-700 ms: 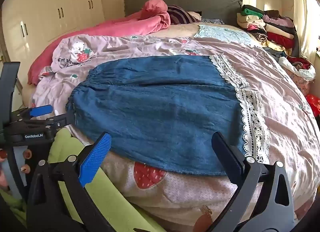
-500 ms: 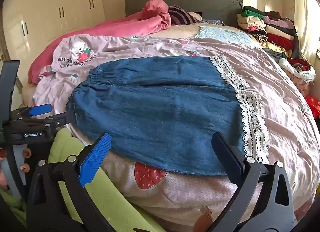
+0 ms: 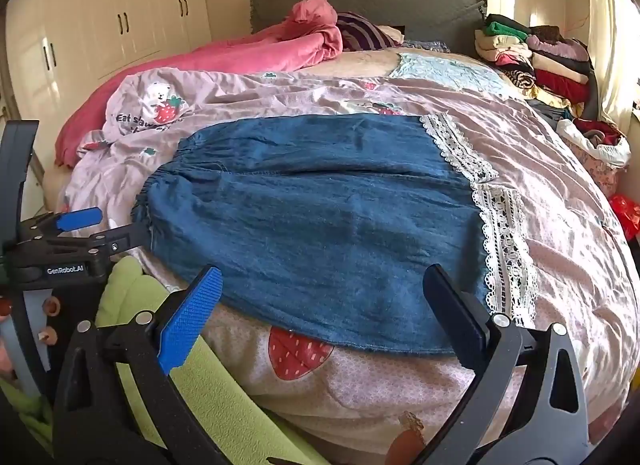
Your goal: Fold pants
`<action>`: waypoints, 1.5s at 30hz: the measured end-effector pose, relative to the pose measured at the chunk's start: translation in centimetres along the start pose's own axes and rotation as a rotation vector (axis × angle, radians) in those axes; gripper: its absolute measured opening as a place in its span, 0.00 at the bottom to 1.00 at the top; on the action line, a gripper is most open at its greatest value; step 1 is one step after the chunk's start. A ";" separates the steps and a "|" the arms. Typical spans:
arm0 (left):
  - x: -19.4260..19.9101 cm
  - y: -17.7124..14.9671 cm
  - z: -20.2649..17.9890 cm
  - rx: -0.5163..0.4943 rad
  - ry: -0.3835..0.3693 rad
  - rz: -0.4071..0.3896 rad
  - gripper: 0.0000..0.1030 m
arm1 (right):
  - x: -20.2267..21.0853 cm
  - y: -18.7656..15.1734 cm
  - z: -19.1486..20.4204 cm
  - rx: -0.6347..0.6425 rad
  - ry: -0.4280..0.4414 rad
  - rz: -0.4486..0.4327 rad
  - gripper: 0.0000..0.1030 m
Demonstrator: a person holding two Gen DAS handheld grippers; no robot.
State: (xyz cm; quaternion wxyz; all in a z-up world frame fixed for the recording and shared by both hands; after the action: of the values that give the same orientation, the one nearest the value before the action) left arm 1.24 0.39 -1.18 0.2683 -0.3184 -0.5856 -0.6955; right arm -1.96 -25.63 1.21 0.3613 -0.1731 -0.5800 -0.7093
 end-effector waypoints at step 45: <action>0.6 0.1 0.7 0.000 0.008 -0.002 0.96 | -0.5 0.2 0.0 0.011 -0.004 0.007 0.92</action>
State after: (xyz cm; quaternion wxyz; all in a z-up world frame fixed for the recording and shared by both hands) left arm 1.00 1.08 -0.58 0.2698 -0.3152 -0.5848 -0.6971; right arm -1.50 -25.46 1.05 0.3636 -0.1748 -0.5838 -0.7045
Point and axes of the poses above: each gripper's, at about its wrist camera, not at the fingertips, and x roughly against the way its jaws point, z to its left, y to its top, the point moved 2 cm from there along -x, roughly the way its jaws point, and after that the axes turned 15 degrees about -x, right-handed, at the moved point
